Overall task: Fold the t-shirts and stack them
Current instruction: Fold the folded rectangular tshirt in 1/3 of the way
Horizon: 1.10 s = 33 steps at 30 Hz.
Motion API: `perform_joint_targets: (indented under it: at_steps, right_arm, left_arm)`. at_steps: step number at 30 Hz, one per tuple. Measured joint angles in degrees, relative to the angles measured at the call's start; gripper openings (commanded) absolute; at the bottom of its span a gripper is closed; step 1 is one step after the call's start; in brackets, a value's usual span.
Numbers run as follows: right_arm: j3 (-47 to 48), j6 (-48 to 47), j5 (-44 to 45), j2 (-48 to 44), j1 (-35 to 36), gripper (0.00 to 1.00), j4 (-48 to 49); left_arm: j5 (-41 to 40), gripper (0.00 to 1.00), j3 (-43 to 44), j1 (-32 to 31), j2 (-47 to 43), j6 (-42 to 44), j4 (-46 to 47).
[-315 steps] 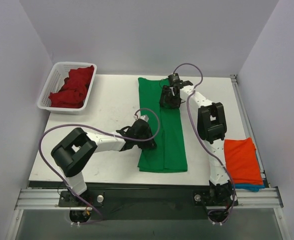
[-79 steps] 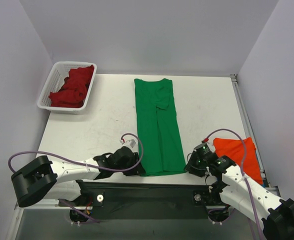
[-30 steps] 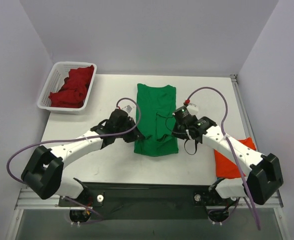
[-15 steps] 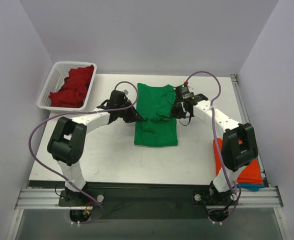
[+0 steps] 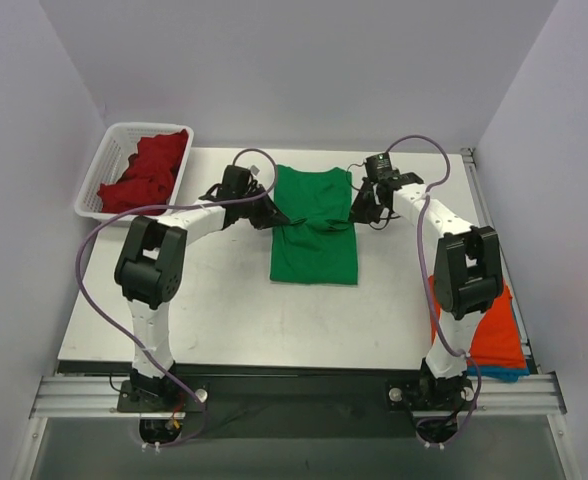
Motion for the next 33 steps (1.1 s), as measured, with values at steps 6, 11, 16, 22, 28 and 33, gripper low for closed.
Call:
perform_joint_targets:
  at_steps: [6, 11, 16, 22, 28, 33]
  right_arm:
    - [4.0, -0.61, -2.21, 3.78, -1.88, 0.0, -0.13]
    - [8.26, -1.14, -4.44, 7.91, -3.04, 0.08, 0.07]
    - [12.85, -2.12, -7.93, 12.28, -4.79, 0.59, 0.04]
    - [11.02, -3.89, -8.52, 10.14, -6.47, 0.58, 0.83]
    - [-5.33, -4.24, -5.27, -3.34, -3.52, 0.5, 1.53]
    - [-23.69, -2.47, -3.52, -16.59, 0.35, 0.45, 4.44]
  left_arm:
    - [0.83, 0.0, 2.91, 0.87, 3.72, -0.22, -0.04]
    - [1.51, 0.16, 5.64, 1.33, 6.49, -0.17, 0.04]
    - [3.85, 0.66, 6.99, 2.78, 8.13, -0.15, 1.64]
    - [3.65, 0.64, 2.82, 5.88, 4.57, -0.35, 5.09]
    - [-2.86, 0.48, -11.89, 5.33, -9.57, -0.07, 3.82]
    - [-6.58, 0.46, -25.79, 1.2, -19.23, 0.04, 4.81]
